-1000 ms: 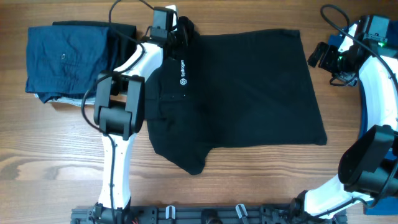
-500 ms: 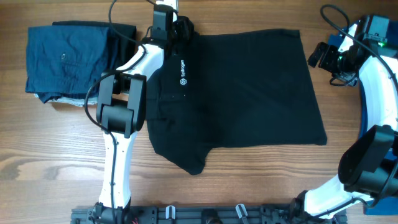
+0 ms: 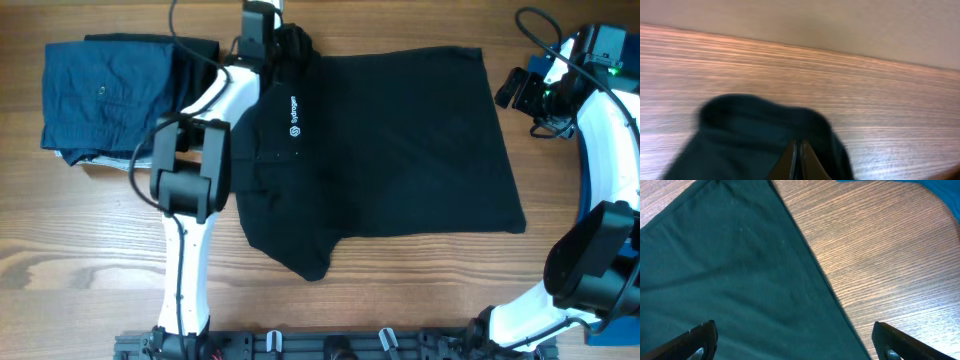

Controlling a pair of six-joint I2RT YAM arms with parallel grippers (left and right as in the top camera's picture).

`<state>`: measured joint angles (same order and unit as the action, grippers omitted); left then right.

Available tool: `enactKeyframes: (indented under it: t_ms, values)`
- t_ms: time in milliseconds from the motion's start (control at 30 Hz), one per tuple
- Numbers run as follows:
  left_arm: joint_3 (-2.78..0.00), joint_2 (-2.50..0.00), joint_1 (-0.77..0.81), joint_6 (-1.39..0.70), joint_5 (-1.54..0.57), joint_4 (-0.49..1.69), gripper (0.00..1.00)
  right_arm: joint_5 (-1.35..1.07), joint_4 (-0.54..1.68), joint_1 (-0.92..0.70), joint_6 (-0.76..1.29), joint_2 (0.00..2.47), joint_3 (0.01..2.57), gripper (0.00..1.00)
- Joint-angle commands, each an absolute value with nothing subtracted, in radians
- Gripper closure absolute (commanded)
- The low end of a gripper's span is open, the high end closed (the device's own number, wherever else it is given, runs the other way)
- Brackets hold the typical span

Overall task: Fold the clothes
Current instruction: 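Pull the collar up-left with the left gripper to straighten the neckline, then release the collar and move the left gripper to the shirt's lower-left sleeve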

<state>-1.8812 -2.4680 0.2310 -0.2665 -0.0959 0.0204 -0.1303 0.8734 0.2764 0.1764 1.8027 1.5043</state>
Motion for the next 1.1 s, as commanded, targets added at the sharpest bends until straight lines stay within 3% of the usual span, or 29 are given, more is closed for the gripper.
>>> enactKeyframes:
  t_ms: [0,267,533,833,1067]
  values:
    - [-1.91,-2.315,0.184,-0.243,-0.054,0.15,0.96,-0.125,0.871,0.279,0.16,1.795,1.513,0.0]
    - [-1.909,-2.328,0.134,-0.269,-0.051,0.504,0.96,-0.125,0.871,0.279,0.159,1.795,1.513,0.0]
    - [-1.911,-2.307,0.13,-0.212,-0.051,0.641,0.96,-0.125,0.871,0.279,0.159,1.795,1.513,0.0]
    - [-1.913,-1.884,0.13,-0.3,-0.051,0.922,0.95,-0.125,0.871,0.279,0.159,1.795,1.513,0.0]
    - [-1.913,-1.617,0.136,-0.347,-0.059,1.209,0.78,-0.125,0.871,0.279,0.16,1.795,1.513,0.0]
